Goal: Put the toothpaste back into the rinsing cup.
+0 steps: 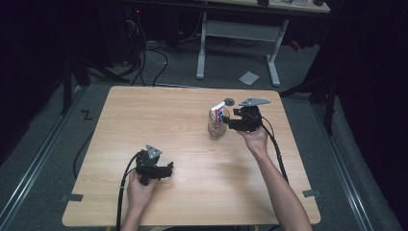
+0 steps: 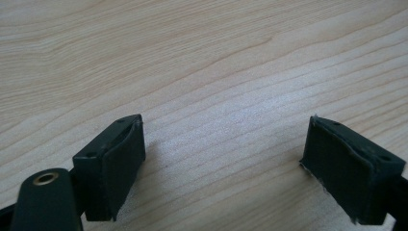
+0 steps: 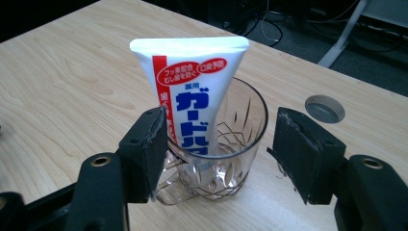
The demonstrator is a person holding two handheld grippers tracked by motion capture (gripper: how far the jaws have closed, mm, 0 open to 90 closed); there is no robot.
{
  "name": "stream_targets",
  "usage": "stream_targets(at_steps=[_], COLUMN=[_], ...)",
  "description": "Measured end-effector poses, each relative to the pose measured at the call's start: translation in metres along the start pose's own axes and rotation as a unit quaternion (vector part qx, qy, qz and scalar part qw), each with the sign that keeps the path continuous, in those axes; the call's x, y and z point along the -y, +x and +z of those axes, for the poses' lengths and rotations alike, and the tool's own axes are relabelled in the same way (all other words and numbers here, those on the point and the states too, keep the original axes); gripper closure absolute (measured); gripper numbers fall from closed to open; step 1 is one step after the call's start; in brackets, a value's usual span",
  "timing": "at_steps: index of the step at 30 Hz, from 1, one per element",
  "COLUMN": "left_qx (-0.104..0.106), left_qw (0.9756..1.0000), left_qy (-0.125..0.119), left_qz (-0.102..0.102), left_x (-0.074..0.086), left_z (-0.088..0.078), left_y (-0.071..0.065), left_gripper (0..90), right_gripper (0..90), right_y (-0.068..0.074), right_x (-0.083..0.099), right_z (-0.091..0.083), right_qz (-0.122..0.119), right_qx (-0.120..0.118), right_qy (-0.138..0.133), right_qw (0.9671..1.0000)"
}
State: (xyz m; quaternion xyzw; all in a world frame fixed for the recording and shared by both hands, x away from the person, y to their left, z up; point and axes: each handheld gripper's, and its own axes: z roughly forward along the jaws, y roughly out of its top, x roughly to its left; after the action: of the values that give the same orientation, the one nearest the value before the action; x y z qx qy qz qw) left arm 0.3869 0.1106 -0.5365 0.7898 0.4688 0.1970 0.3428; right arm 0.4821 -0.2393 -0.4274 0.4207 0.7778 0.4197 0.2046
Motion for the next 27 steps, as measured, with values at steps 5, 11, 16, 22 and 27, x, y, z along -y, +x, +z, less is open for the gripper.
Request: stream_targets(at_steps=[5,11,16,22,27], left_qx=[0.000,0.000,0.000,-0.001,0.000], left_qw=[1.0000,1.0000,1.0000,1.0000,1.0000], left_qy=[0.000,0.000,0.000,0.000,-0.001], left_qz=[0.000,0.000,0.000,-0.001,-0.003], left_x=[0.000,0.000,0.000,0.000,0.000], left_z=[0.000,0.000,0.000,0.000,0.000], left_y=[0.000,0.000,0.000,0.000,0.000], left_gripper=[15.1,15.1,15.1,15.0,15.1], right_gripper=[37.1,37.2,37.3,37.3,37.9], right_y=[-0.001,0.003,0.002,0.001,0.005], right_x=[0.001,-0.001,-0.001,0.000,0.000], right_z=[-0.010,-0.019,-0.024,-0.032,-0.039], right_qz=[0.010,0.007,0.012,0.021,0.025], right_qx=[-0.003,-0.008,-0.009,-0.018,-0.028], right_qy=[-0.001,-0.003,-0.007,-0.013,-0.026], right_qw=[0.9999,0.9999,0.9999,0.9995,0.9989])
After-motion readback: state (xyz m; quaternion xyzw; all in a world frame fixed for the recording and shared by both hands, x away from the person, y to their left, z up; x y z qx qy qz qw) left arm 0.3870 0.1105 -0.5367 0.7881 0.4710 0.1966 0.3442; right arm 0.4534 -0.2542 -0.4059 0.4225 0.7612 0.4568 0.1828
